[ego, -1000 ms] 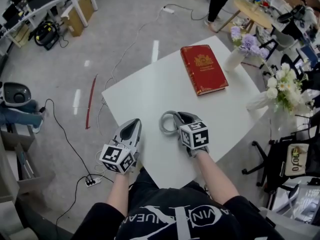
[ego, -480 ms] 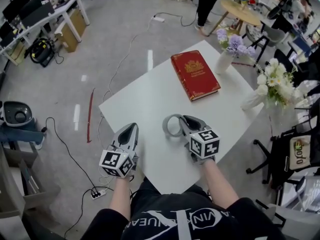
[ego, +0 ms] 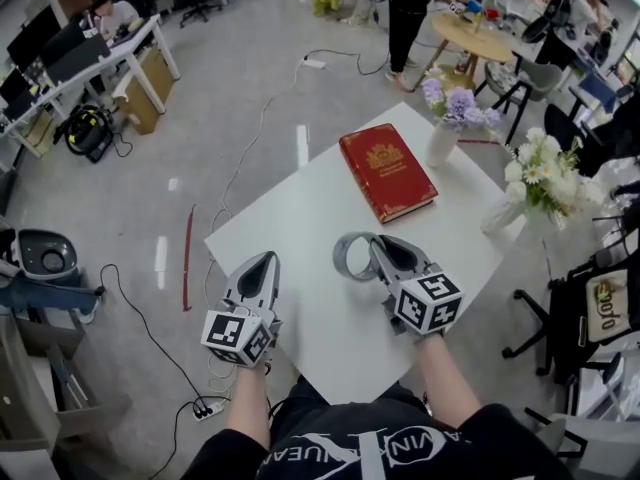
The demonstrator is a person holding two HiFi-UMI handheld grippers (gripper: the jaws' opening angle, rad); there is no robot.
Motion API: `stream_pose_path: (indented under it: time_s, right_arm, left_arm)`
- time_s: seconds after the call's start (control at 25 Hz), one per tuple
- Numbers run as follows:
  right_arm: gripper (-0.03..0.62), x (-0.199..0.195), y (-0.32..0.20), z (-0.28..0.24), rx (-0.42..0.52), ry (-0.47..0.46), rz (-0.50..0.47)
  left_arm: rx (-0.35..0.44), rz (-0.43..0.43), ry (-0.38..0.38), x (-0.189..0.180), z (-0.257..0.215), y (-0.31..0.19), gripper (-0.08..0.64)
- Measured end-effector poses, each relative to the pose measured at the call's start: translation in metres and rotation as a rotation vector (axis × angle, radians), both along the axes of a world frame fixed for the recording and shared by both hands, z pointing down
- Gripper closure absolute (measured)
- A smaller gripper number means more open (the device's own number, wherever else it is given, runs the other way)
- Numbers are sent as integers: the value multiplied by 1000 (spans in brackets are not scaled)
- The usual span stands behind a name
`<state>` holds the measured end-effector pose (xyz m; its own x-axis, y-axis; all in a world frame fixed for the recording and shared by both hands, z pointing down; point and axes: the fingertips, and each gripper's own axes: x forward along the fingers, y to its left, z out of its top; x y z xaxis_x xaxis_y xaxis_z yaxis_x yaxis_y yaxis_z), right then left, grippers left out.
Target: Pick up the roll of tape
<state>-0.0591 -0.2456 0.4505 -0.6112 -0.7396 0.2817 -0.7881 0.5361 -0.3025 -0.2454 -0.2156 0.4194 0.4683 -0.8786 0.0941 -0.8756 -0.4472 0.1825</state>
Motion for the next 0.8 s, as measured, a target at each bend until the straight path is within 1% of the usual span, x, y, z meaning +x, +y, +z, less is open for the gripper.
stream_pose_path:
  time_s: [0.24,0.44,0.68,0.8]
  right_arm:
    - [528,-2,0,-41,94,-56,-10]
    - [529,-4,2,-69,161,-114,-18]
    - [529,-6,7,-88,222,-120,-19]
    - [529,-9,9,-87,230,-125,-22]
  left_arm:
    - [47,-20,4,-3,-29,-3,561]
    - [103,-47,-16,-6,-53,1,561]
    - [141,-71,-69,-9,-66,7,561]
    - [129,-83,-75,-12,-60,11,561]
